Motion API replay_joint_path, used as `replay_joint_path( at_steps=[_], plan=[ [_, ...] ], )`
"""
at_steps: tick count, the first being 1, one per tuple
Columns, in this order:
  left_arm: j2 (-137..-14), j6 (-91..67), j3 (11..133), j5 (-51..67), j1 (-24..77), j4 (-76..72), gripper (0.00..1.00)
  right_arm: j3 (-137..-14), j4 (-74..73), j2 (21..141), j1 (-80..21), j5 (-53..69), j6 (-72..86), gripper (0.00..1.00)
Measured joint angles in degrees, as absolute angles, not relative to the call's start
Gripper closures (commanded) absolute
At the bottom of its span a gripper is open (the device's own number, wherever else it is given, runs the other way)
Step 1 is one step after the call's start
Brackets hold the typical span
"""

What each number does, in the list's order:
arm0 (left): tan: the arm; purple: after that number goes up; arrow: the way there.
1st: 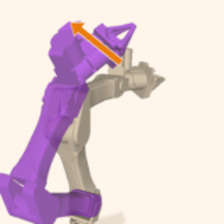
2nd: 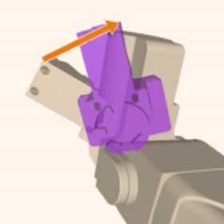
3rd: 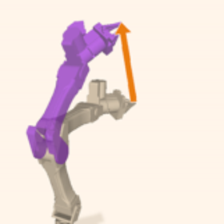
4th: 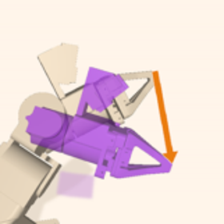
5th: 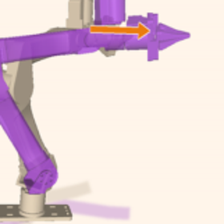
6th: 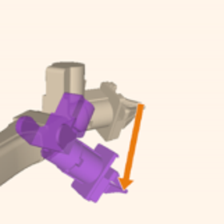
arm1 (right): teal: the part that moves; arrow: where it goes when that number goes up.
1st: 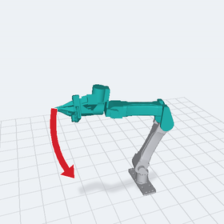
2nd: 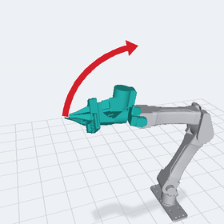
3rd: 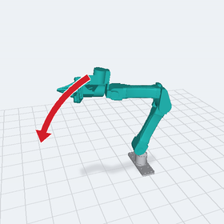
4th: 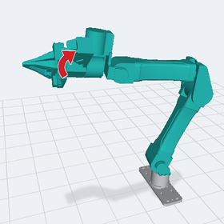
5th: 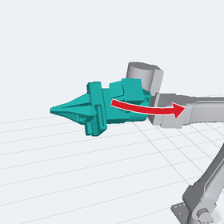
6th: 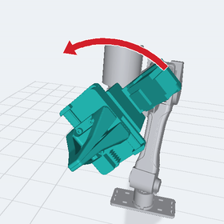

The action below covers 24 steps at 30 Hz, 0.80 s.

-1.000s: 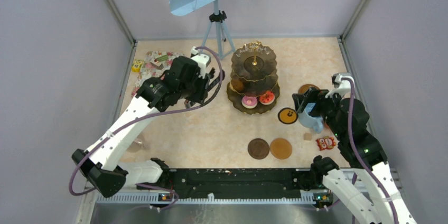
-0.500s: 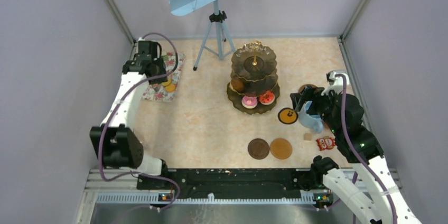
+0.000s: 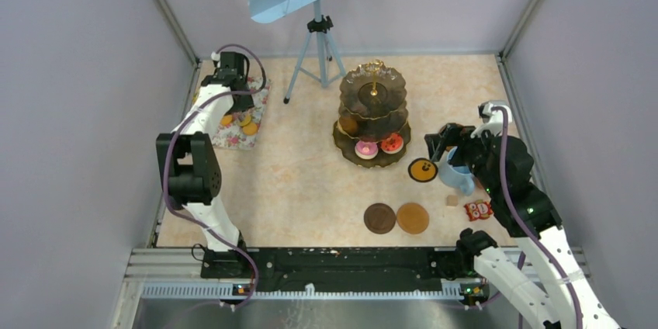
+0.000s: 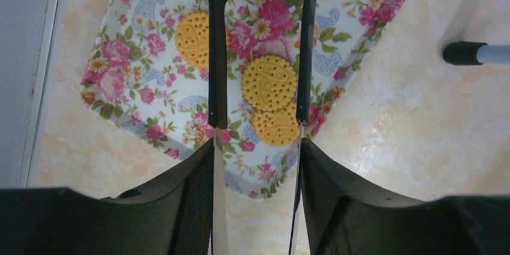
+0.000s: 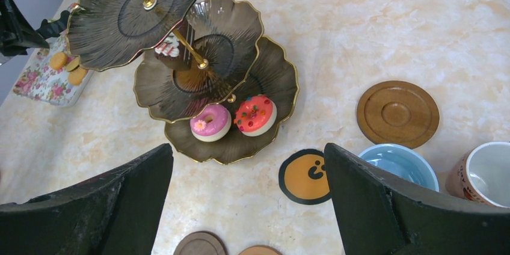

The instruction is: Serve the afternoon tea

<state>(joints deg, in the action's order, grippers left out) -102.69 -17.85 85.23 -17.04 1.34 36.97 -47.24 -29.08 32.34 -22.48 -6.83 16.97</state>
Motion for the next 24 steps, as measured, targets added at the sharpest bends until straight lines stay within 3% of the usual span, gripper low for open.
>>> replay_joint_path(
  at_steps=[9,24],
  plan=[
    [-110.06,-19.51,90.00,-17.47,0.16,35.31,0.50,-47.24,-28.93,32.82,-22.48,-7.01,16.95,0.06],
    [-109.75,-18.44,88.84,-17.67,-1.54,34.39,0.81,-47.24,-29.30,32.45,-22.48,-7.03,16.99,0.06]
  ],
)
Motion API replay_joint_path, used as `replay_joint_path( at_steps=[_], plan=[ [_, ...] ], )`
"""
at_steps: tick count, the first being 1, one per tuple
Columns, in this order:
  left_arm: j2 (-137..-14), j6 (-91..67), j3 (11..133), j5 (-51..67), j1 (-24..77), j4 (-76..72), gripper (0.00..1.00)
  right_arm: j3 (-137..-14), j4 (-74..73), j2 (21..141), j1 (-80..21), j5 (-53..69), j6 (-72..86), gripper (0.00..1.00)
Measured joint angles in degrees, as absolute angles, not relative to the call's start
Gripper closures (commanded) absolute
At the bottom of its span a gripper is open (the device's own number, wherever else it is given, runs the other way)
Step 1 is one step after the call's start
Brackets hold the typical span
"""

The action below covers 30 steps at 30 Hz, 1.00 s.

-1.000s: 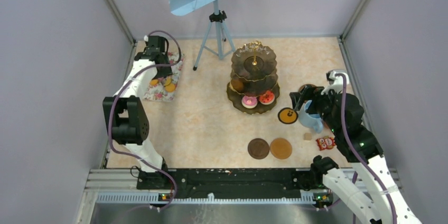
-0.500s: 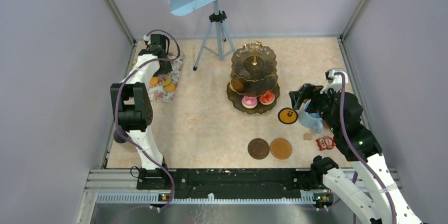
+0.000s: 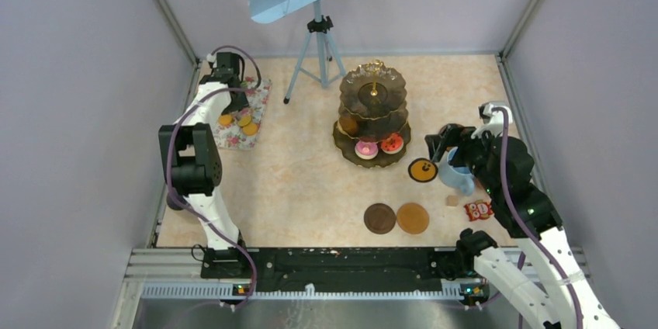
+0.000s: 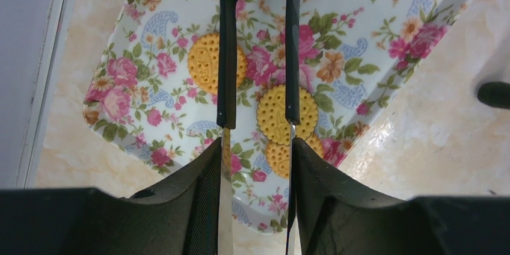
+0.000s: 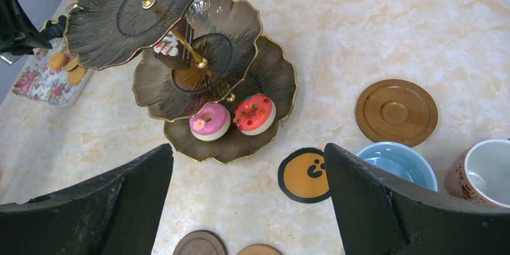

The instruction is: Serve the afternoon tea

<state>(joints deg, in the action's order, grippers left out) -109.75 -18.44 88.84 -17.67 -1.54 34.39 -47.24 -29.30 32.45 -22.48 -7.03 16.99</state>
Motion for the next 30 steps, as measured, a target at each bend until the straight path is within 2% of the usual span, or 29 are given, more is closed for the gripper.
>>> replay_joint_path(
  at_steps=[2,5,11,20,22,30],
  plan=[
    [-108.49,-17.82,87.64,-17.58,-1.58,34.37,0.86,-47.24,-29.47,32.01,-22.48,-7.03,17.06,0.06],
    [-106.43,-16.95,86.11,-17.21,-1.87,34.26,0.85,-47.24,-29.65,31.20,-22.48,-7.01,17.19,0.06],
    [-105.34,-16.25,85.12,-15.09,-3.31,33.45,0.59,-47.24,-30.17,29.98,-22.48,-6.98,17.82,0.06],
    [-108.31,-15.35,86.89,-12.62,-4.36,33.39,0.41,-47.24,-31.20,28.49,-22.48,-7.31,18.26,0.07],
    [-108.81,-15.05,87.26,-12.16,-4.45,33.34,0.41,-47.24,-31.24,28.49,-22.48,-7.31,18.28,0.06],
    [-109.38,-14.24,87.66,-11.64,-4.49,33.41,0.67,-47.24,-31.24,28.60,-22.48,-7.27,18.52,0.06]
  ],
)
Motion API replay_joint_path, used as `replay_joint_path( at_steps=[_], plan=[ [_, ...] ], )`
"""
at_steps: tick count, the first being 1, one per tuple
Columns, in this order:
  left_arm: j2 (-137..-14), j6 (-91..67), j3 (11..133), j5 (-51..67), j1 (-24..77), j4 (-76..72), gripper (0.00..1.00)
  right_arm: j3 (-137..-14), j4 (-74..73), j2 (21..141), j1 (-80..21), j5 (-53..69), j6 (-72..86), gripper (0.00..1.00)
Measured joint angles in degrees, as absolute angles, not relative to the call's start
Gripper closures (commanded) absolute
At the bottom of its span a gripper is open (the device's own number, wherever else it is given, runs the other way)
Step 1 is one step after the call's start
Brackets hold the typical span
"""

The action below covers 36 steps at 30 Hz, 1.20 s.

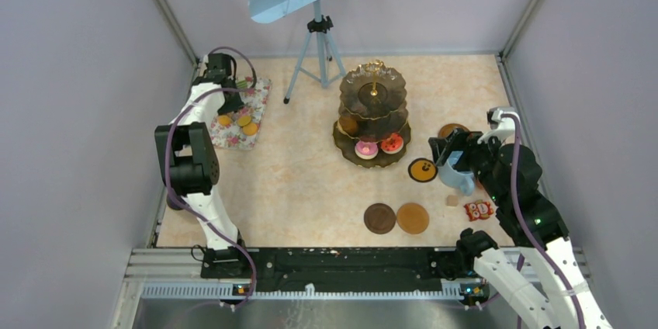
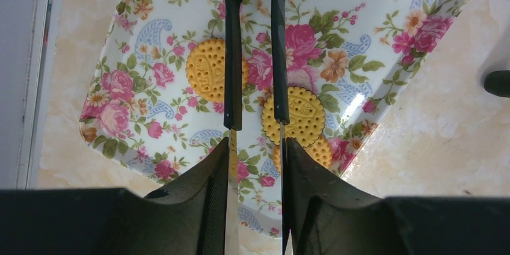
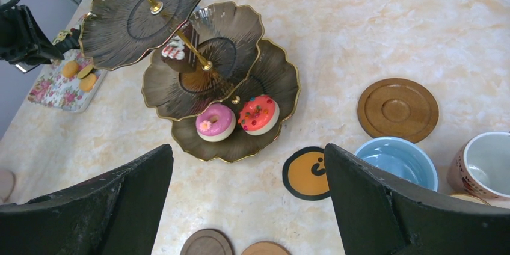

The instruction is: Serve the afternoon tea

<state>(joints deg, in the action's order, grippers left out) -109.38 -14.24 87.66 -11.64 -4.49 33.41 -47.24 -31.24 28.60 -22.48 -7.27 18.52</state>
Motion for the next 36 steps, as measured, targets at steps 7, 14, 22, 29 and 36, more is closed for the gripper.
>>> replay_joint_path(
  at_steps=[7,14,22,29,36],
  plan=[
    [-109.56,-13.54,89.17,-11.57,-4.47,34.92,0.93,-47.24,-31.24,28.62,-22.48,-7.27,18.68,0.06],
    [-108.05,-13.63,87.44,-11.05,-4.47,35.90,0.93,-47.24,-31.24,28.60,-22.48,-7.27,18.72,0.06],
    [-95.46,-14.13,79.59,-7.90,-2.61,40.47,0.90,-47.24,-31.33,28.60,-22.48,-7.31,18.68,0.06],
    [-78.17,-14.02,72.07,-3.60,11.49,46.46,0.88,-47.24,-31.33,28.64,-22.48,-7.49,18.46,0.06],
    [-68.07,-13.96,72.20,1.72,27.99,54.68,0.84,-47.33,-31.29,29.87,-22.48,-7.46,17.98,0.07]
  ],
)
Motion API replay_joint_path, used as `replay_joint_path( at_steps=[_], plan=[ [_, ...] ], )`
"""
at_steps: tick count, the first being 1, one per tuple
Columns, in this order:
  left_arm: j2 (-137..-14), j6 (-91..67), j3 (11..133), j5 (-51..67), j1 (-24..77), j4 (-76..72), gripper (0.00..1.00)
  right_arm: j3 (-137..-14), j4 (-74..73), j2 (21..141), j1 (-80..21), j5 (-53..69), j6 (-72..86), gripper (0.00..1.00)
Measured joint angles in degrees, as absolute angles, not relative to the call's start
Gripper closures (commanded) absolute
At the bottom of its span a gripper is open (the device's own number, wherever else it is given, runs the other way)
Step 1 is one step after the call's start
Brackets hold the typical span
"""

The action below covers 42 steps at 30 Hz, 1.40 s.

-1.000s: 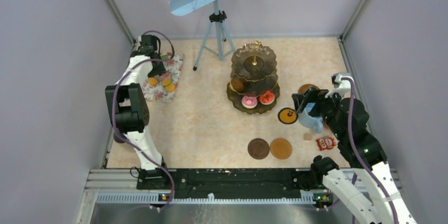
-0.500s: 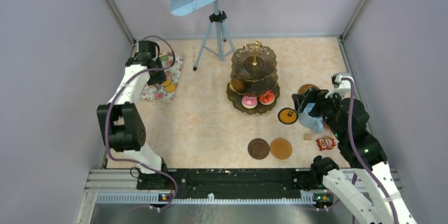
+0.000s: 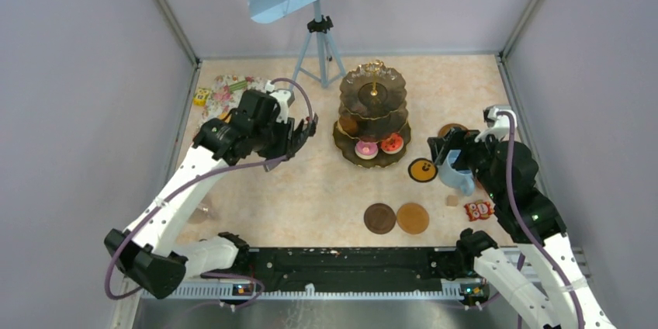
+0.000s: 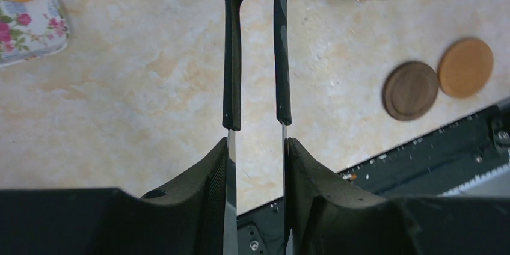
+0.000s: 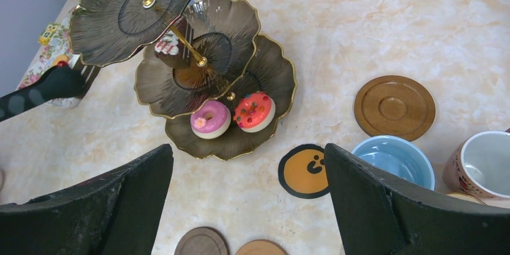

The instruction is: Serve the afternoon tea

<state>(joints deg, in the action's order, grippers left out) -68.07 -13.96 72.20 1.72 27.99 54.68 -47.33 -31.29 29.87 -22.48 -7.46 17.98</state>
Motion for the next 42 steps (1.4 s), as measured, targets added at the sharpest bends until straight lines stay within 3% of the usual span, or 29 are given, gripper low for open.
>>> replay_joint_path(
  at_steps=[14,42],
  plan=[
    [-63.75,-11.51,77.38,13.93,38.83,62.89,0.81,-47.35,-30.26,31.03,-22.48,-7.38,17.69,0.07],
    [-85.32,-5.28,87.02,12.12,46.09,44.51,0.80,-47.81,-31.16,29.93,-22.48,-8.67,17.82,0.07]
  ],
)
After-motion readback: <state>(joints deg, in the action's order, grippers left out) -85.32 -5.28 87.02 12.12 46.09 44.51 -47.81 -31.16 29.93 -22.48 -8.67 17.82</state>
